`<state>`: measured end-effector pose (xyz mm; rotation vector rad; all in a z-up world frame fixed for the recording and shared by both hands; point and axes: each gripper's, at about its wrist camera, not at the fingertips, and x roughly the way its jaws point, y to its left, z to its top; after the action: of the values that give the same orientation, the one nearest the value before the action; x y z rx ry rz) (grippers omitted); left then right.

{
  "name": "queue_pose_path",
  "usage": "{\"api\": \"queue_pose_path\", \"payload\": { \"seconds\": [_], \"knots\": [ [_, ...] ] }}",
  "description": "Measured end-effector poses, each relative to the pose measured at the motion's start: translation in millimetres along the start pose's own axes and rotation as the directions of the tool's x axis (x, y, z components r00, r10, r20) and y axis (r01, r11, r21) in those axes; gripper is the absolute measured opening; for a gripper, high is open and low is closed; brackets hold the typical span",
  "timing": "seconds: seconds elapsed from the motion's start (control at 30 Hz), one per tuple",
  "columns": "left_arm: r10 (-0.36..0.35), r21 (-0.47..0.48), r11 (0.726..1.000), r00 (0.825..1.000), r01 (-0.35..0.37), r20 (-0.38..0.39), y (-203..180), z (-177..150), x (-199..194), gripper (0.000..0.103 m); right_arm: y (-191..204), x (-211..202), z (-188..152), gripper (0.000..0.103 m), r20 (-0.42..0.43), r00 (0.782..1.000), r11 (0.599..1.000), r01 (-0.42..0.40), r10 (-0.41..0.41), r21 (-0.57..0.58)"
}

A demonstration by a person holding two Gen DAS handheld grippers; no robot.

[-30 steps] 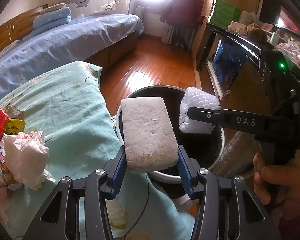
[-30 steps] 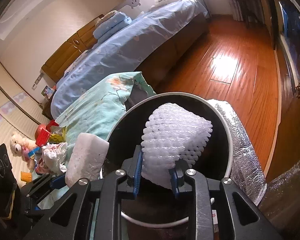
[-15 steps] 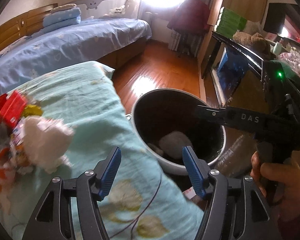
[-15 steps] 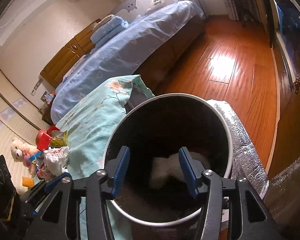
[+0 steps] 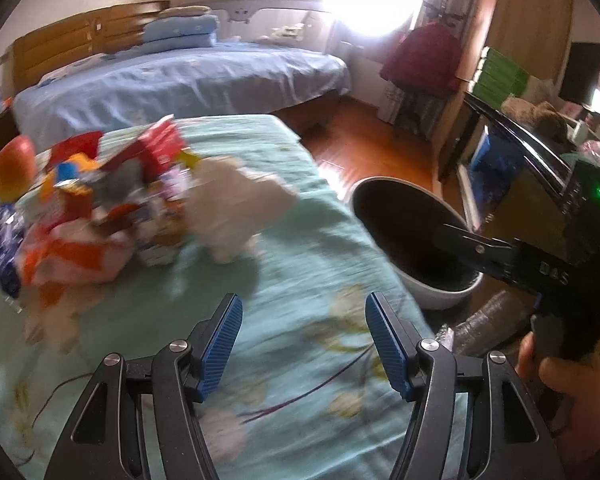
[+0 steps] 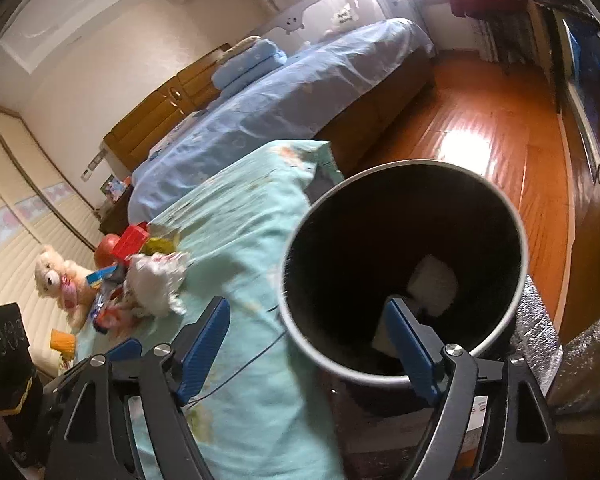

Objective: Collect trash
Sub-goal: 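Move both open tools back over the trash on the bed, then grasp the crumpled white tissue with the right tool while the left tool grasps the red-white plastic bag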

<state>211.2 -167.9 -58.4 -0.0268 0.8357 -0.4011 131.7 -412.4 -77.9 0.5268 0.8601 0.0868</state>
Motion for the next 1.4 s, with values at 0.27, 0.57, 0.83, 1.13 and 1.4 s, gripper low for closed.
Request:
{"api": "queue_pose_path", "payload": {
  "seconds": [0.27, 0.57, 0.83, 1.13, 1.4],
  "knots": [
    [0.063, -0.068, 0.996, 0.998, -0.062, 0.013, 26, -28, -32, 0.064, 41, 2, -18, 0.083, 0.005, 1.0, 0.996, -0.031, 0.031, -0.079],
    [0.122, -0.144, 0.983, 0.992, -0.118, 0.019, 49, -51, -66, 0.064, 77, 16, -33, 0.083, -0.032, 0.997, 0.988, -0.069, 0.065, -0.138],
    [0.162, -0.203, 0.967, 0.987, -0.156, 0.014, 74, -47, -81, 0.064, 102, 31, -35, 0.083, -0.053, 0.995, 0.98, -0.089, 0.081, -0.177],
    [0.151, -0.158, 0.977, 0.988, -0.144, 0.032, 95, -29, -85, 0.067, 122, 54, -24, 0.083, -0.082, 0.991, 0.973, -0.124, 0.109, -0.196],
    [0.13, 0.126, 0.984, 0.992, -0.127, -0.01, 87, -6, -64, 0.072, 134, 75, -10, 0.082, -0.113, 0.985, 0.965, -0.155, 0.133, -0.213]
  ]
}}
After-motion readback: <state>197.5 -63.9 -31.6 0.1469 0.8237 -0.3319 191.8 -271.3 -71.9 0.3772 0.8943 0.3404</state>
